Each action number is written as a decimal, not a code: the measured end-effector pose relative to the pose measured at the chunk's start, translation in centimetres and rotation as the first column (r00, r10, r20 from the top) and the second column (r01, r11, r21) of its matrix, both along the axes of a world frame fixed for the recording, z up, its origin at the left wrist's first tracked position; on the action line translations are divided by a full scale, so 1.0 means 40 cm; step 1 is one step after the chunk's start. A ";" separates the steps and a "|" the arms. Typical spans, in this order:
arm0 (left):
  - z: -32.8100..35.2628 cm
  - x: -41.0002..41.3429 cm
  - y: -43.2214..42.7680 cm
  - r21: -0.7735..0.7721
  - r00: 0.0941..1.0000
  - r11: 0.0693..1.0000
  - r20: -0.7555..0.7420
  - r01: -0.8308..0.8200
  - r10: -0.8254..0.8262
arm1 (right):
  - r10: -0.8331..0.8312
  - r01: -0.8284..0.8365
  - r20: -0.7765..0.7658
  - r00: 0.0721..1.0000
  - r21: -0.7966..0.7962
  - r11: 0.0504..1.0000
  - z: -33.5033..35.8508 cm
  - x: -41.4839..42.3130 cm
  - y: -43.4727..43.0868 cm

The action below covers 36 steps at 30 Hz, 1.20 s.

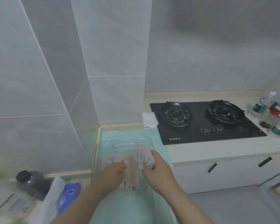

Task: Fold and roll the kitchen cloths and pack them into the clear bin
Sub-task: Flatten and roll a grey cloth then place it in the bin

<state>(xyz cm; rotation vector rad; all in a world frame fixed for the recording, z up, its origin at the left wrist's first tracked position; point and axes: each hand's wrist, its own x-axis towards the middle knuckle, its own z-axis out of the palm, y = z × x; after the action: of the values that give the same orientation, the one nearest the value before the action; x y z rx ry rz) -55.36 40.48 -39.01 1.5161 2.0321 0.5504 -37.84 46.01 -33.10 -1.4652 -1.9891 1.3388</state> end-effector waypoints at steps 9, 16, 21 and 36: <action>-0.097 -0.017 0.152 -0.413 0.620 0.751 -0.425 0.514 -0.659 | -0.084 0.072 0.103 0.991 0.115 0.991 -0.037 -0.055 0.001; -0.068 -0.050 0.148 -0.568 0.563 0.675 -0.396 0.470 -0.725 | -0.049 -0.065 0.487 0.872 0.214 0.975 -0.170 -0.106 -0.012; -0.095 -0.095 0.134 -0.503 0.619 0.722 -0.391 0.476 -0.681 | -0.013 -0.055 0.493 0.870 0.123 0.991 -0.249 -0.126 -0.003; -0.107 -0.084 0.109 -0.498 0.810 0.858 -0.449 0.124 -0.378 | -0.174 0.162 -0.001 0.985 -0.372 0.914 -0.292 -0.147 0.061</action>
<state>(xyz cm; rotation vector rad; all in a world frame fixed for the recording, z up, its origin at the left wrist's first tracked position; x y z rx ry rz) -58.71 44.86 -43.28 1.7267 2.0758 -0.4941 -43.71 48.44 -44.78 -1.7165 -1.6023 1.7155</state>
